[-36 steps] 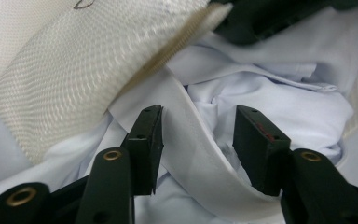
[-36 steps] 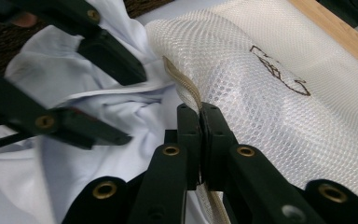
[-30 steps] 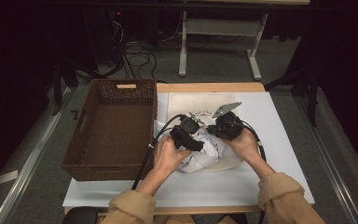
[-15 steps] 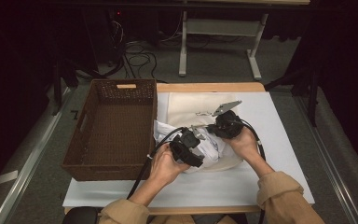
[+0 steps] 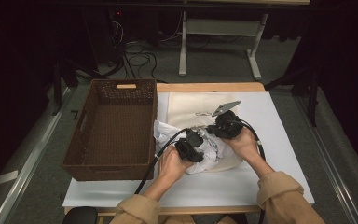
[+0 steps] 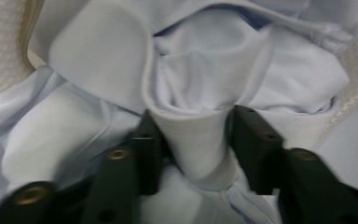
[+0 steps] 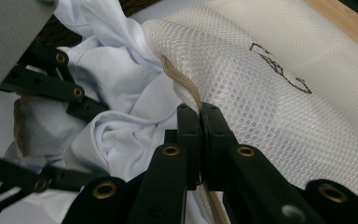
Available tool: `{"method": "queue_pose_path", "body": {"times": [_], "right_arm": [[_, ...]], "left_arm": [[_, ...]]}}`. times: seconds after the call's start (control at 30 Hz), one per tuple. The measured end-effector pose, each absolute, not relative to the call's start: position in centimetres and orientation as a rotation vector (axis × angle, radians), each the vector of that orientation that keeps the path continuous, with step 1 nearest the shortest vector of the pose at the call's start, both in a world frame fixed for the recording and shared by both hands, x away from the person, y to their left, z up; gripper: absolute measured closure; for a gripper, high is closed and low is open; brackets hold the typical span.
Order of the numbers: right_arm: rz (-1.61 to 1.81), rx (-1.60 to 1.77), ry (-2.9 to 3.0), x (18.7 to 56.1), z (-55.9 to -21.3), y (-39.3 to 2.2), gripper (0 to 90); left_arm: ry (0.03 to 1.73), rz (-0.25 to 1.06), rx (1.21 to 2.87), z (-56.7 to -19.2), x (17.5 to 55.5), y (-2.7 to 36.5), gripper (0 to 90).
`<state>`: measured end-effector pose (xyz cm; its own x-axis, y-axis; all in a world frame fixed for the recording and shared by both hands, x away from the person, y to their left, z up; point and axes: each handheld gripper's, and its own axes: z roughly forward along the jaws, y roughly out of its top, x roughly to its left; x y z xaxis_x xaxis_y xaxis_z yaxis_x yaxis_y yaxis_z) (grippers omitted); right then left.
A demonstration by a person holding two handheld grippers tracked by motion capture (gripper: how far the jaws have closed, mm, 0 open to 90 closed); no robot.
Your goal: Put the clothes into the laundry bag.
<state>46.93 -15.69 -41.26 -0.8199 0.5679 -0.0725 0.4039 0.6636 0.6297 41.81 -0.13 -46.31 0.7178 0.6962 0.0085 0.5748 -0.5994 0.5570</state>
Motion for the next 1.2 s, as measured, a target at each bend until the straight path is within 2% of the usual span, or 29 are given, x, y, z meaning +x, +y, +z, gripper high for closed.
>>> {"method": "queue_pose_path", "body": {"times": [0.1, 0.17, 0.43, 0.63, 0.77, 0.9, 0.97, 1.2], "right_arm": [[0.9, 0.798, 2.619, 46.9, -41.2, -15.8, 88.6], [0.899, 0.783, 2.619, 46.9, -41.3, -15.8, 88.6], [0.928, 0.757, 2.621, 46.4, -40.8, -15.7, 88.6], [0.925, 0.756, 2.631, 46.4, -41.1, -15.6, 88.6], [0.921, 0.78, 2.633, 46.6, -41.6, -15.6, 88.6], [0.925, 0.775, 2.62, 46.7, -41.5, -15.9, 88.5], [0.93, 0.805, 2.616, 46.7, -41.5, -16.0, 88.5], [0.935, 0.804, 2.609, 46.8, -41.6, -16.2, 88.5]], "left_arm": [[1.0, 0.241, 2.361, -46.2, 42.4, 0.3, 74.1], [1.008, 0.24, 2.341, -45.9, 42.5, 0.5, 78.3], [1.092, 0.284, 2.256, -43.9, 44.2, 0.9, 80.3], [1.174, 0.309, 2.22, -44.8, 45.5, 0.3, 79.9], [1.146, 0.321, 2.243, -44.5, 45.3, 0.2, 74.0], [1.101, 0.313, 2.253, -43.6, 44.5, 0.8, 56.0], [1.066, 0.319, 2.276, -42.9, 43.9, 1.1, 49.7], [1.034, 0.327, 2.327, -41.9, 41.8, 2.7, 39.1]]}}
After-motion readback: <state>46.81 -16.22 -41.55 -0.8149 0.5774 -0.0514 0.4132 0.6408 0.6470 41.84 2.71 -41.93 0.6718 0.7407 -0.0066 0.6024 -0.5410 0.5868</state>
